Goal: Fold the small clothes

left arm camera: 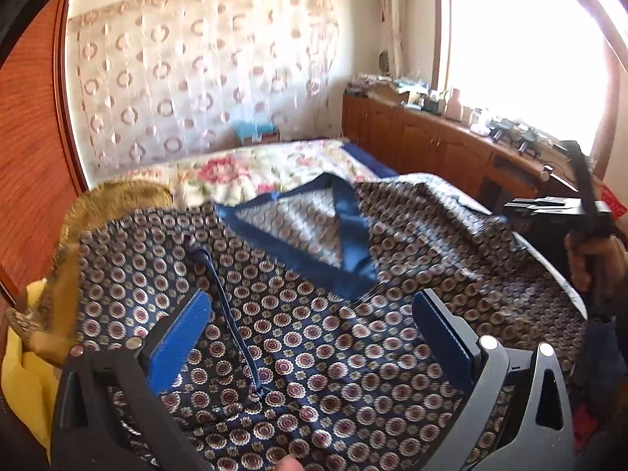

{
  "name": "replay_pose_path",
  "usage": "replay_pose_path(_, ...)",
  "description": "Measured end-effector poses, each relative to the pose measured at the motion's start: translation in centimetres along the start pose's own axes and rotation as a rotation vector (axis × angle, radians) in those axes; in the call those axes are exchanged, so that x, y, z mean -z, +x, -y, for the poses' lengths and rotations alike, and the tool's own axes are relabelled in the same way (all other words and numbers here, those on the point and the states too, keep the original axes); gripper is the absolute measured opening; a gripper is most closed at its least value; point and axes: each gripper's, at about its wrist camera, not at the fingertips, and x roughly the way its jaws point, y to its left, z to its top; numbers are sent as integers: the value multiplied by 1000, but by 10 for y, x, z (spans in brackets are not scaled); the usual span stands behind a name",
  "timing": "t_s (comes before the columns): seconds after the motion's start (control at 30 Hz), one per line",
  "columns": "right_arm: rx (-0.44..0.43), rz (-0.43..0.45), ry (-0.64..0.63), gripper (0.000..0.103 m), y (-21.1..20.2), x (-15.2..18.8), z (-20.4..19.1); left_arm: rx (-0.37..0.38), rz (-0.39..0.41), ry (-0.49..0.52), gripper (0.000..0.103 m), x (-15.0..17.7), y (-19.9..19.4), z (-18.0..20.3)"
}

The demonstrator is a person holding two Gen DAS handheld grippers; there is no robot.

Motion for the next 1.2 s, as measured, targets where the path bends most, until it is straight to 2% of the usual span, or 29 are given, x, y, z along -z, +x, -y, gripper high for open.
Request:
replay_pose_path(0.17,2,-64,55,48,22,5,17,3,45,3,103,2,-23,6)
replay_pose_path(0.33,-46,-126,108,48,49,9,23,33,47,-15,103,8,-27,5)
replay_pose_path(0.4,-63,-151,127,45,58,8,24,42,47,-19,103,13,-28,5)
replay_pose_path(0.47,-53,-156,122,26,62,5,22,54,44,-21,103,17,-27,6)
replay_pose_path(0.5,-60,-152,116,23,62,3,20,57,40,-22,103,18,-27,7)
replay_pose_path(0.57,-70,-124,99,10,59,-2,15,59,35,-24,103,19,-26,7)
replay_pose_path(0.7,-88,-51,30,5,47,-13,-8,62,37,-27,103,22,-26,11)
replay_pose_path(0.83,-142,-44,-59,5,42,-21,-43,64,34,-29,103,24,-26,12)
replay_pose_path(0.9,-152,-49,-109,6,41,-21,-62,62,33,-32,103,24,-26,11)
replay_pose_path(0.93,-152,-52,-130,15,40,-21,-69,62,34,-35,103,25,-26,11)
replay_pose_path(0.97,-149,-54,-146,29,41,-21,-75,64,35,-37,103,26,-27,10)
replay_pose_path(1.03,-129,-44,-167,48,39,-19,-82,63,36,-41,103,26,-27,10)
replay_pose_path(1.07,-117,-37,-172,51,38,-19,-84,62,36,-42,103,27,-27,10)
replay_pose_path(1.2,-109,-39,-155,52,38,-19,-75,59,37,-41,103,27,-28,9)
